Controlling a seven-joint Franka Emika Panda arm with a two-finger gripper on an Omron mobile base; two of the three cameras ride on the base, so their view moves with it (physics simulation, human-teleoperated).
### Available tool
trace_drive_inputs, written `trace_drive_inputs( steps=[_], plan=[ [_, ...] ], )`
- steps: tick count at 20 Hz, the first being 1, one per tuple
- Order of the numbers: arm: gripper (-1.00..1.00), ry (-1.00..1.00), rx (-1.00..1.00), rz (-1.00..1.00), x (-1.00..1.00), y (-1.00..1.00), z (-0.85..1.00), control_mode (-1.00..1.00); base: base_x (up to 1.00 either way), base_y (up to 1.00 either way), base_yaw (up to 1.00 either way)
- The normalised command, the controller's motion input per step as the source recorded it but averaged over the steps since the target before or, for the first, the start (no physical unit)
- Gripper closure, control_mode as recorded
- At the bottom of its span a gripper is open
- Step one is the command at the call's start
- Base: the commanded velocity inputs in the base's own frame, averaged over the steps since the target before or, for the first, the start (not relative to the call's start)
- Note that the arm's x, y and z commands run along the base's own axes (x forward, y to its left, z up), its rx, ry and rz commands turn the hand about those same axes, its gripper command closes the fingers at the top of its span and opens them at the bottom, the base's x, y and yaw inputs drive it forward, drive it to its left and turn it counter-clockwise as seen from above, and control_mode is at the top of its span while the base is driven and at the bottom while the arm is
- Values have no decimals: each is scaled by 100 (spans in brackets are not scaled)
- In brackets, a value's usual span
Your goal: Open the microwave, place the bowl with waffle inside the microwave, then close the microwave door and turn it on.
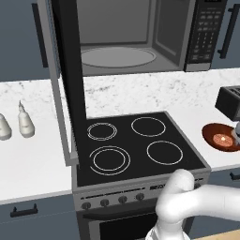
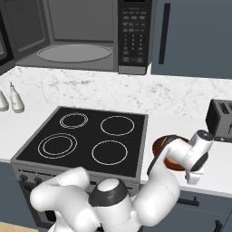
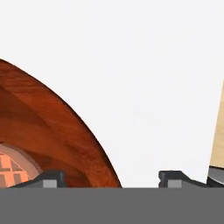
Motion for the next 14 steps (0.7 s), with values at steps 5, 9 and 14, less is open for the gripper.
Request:
trace_drive_inputs(
  steps=[5, 9, 14],
  plan=[
    [100, 0, 0, 0, 7, 36, -13, -100, 0, 0, 0],
    [100, -4, 1, -2, 2, 6, -5, -100, 0, 0, 0],
    [100, -16, 10, -5, -16, 0, 17, -100, 0, 0, 0]
  ],
)
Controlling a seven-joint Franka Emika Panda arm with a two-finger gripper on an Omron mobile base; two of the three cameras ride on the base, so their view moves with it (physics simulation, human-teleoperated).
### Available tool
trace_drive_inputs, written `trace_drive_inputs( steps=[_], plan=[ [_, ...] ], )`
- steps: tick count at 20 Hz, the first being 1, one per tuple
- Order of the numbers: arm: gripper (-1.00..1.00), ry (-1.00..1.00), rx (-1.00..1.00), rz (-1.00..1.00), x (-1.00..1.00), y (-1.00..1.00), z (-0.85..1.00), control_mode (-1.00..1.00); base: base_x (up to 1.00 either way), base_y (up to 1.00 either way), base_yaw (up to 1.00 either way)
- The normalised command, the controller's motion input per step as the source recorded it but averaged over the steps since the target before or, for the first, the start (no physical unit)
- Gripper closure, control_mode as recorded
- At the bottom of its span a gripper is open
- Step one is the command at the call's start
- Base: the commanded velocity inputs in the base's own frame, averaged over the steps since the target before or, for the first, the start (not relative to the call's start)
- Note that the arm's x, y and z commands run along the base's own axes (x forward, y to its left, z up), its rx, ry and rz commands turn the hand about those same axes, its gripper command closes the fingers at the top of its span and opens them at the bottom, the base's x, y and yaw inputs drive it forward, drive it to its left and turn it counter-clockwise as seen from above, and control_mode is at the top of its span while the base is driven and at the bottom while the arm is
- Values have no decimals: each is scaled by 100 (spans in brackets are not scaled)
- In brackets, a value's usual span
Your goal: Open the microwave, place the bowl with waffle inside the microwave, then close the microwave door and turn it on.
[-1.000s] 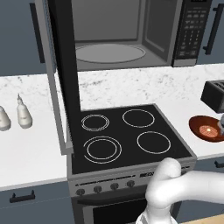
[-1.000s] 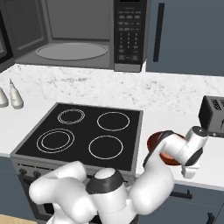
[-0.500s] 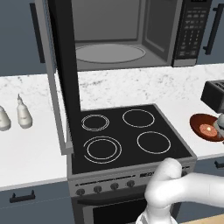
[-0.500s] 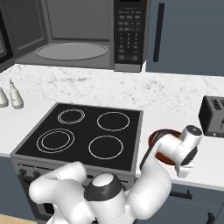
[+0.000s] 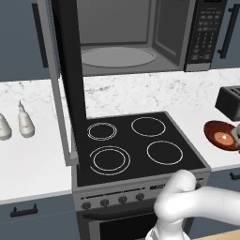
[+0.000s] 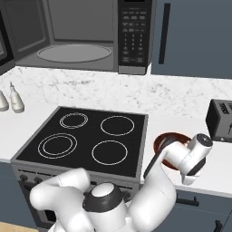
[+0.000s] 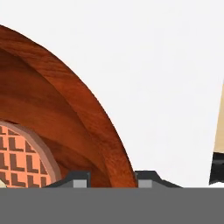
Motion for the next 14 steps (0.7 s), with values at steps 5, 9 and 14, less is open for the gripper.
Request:
trace_drive_inputs(
  steps=[5, 9, 14],
  plan=[
    [100, -16, 13, -2, -41, 3, 58, -100, 0, 0, 0],
    [100, -4, 5, 2, -61, 25, 69, -100, 0, 0, 0],
    [100, 0, -1, 14, -65, 61, 71, -100, 0, 0, 0]
  ],
)
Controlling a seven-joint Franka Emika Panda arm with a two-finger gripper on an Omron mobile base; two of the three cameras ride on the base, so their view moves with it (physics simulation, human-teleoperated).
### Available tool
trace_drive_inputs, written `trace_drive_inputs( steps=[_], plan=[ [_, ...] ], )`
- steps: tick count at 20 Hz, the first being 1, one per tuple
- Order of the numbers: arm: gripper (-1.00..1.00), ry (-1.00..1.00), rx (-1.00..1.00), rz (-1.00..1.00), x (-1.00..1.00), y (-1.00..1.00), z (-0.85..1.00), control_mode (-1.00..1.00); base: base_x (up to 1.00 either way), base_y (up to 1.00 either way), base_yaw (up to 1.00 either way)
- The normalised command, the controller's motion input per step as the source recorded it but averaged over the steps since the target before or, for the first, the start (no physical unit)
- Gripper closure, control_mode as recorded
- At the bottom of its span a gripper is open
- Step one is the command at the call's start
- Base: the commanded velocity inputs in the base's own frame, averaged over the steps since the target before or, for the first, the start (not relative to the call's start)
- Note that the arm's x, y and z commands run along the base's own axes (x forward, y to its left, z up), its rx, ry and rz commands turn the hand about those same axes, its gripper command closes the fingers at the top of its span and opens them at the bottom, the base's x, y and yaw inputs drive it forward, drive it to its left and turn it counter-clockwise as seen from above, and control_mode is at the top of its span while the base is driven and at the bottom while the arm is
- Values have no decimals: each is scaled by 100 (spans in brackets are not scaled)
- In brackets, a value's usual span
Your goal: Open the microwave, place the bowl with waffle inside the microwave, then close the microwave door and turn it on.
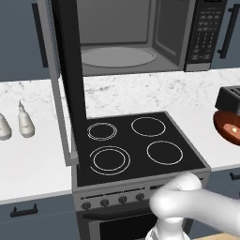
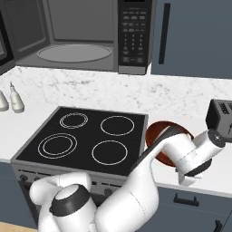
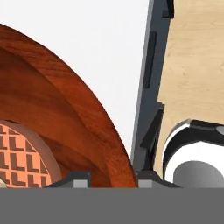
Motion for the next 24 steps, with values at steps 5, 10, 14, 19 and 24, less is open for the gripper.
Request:
trace_drive_inputs(
  steps=[5, 10, 14, 19, 24],
  plan=[
    [100, 0, -4, 2, -46, 93, 60, -100, 0, 0, 0],
    [100, 0, -10, -4, -25, 100, 41, -100, 0, 0, 0],
    [100, 0, -17, -3, -9, 100, 51, -100, 0, 0, 0],
    [100, 0, -18, 1, -10, 100, 69, -100, 0, 0, 0],
    [100, -2, -14, 3, -18, 100, 74, -100, 0, 0, 0]
  ],
)
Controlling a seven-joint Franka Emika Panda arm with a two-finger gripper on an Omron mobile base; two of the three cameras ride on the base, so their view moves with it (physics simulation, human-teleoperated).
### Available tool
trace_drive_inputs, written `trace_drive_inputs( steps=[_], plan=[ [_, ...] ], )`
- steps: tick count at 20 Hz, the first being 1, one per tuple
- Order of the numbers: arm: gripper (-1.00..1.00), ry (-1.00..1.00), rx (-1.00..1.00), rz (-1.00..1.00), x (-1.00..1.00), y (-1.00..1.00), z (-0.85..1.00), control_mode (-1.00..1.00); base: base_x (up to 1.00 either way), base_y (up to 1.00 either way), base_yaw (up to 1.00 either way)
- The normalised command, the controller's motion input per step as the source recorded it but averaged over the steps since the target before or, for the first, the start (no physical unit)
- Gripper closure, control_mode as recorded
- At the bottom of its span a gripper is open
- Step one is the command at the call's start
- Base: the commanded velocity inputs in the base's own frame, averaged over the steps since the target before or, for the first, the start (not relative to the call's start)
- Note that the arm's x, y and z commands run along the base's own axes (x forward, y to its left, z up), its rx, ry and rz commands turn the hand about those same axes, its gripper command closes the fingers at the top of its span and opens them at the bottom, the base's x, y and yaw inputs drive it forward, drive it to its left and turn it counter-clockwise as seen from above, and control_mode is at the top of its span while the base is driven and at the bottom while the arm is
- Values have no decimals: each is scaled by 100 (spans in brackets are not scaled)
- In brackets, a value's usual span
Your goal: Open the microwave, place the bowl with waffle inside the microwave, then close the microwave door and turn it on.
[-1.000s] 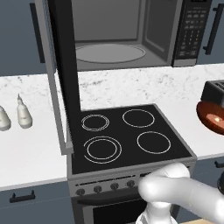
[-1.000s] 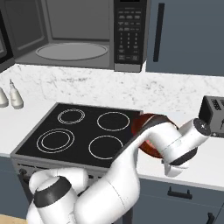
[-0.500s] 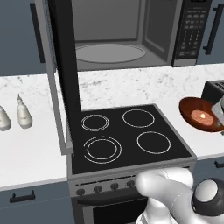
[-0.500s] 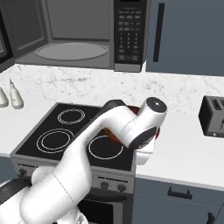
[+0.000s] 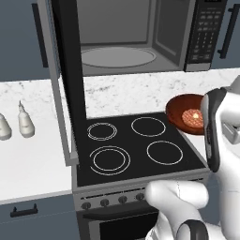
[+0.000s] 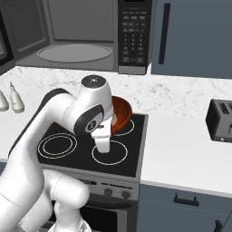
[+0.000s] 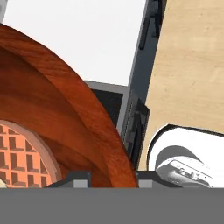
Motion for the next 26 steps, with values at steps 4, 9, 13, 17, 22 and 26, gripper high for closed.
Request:
trace_drive_inputs(
  steps=[4, 9, 13, 17, 22, 26],
  plan=[
    [100, -14, -5, 0, -24, 97, 72, -100, 0, 0, 0],
    [100, -17, 0, 0, -8, 83, 77, -100, 0, 0, 0],
    [100, -13, 0, 3, 0, 76, 86, -100, 0, 0, 0],
    [100, -9, 1, 4, 9, 60, 90, -100, 0, 0, 0],
    [100, -10, 10, 0, 27, 16, 82, -100, 0, 0, 0],
    [100, 0, 9, 0, 45, 0, 65, -100, 0, 0, 0]
  ],
)
